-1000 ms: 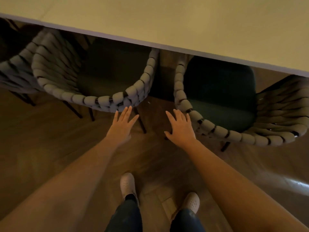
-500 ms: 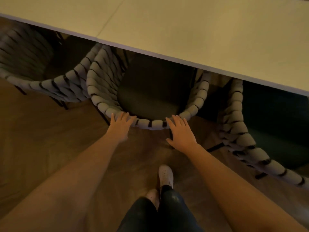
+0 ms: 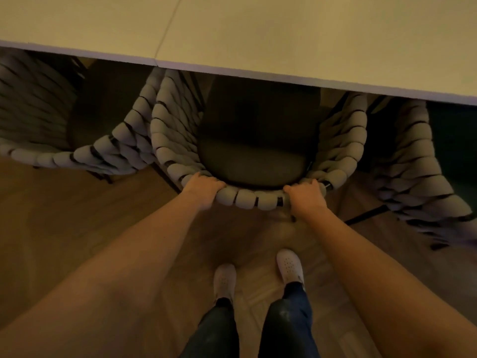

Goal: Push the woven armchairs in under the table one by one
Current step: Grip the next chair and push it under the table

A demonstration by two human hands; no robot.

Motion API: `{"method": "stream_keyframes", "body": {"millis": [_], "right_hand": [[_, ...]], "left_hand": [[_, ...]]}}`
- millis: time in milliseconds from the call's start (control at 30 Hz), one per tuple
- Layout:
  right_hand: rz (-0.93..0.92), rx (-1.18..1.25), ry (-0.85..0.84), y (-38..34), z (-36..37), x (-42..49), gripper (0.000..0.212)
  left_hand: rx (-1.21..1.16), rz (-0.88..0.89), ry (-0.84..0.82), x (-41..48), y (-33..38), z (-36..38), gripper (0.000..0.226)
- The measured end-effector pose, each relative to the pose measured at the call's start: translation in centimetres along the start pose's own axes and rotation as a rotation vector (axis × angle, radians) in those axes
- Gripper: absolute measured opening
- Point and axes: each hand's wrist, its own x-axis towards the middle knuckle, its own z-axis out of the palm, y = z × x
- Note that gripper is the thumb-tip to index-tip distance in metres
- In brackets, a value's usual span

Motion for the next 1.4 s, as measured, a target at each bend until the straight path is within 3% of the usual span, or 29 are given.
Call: {"method": "stream_keyframes", "body": {"millis": [433, 1167, 1400], "right_hand": [[0.157, 0.092, 0.096, -4.2, 3.2, -4.6, 0.024], [0.083, 0.108, 0.130, 1.6, 1.7, -1.1, 0.024], [0.081, 0.074, 0.104, 1.6, 1.8, -0.9, 0.024]], "left_hand": [[0.070, 0.066, 0.129, -2.6, -0.1, 2.1, 0.039], [0.033, -0.005, 0.136, 2.0, 1.6, -0.9, 0.042], [0.049, 0.016, 0.071, 2.0, 1.6, -1.3, 0.048]]}}
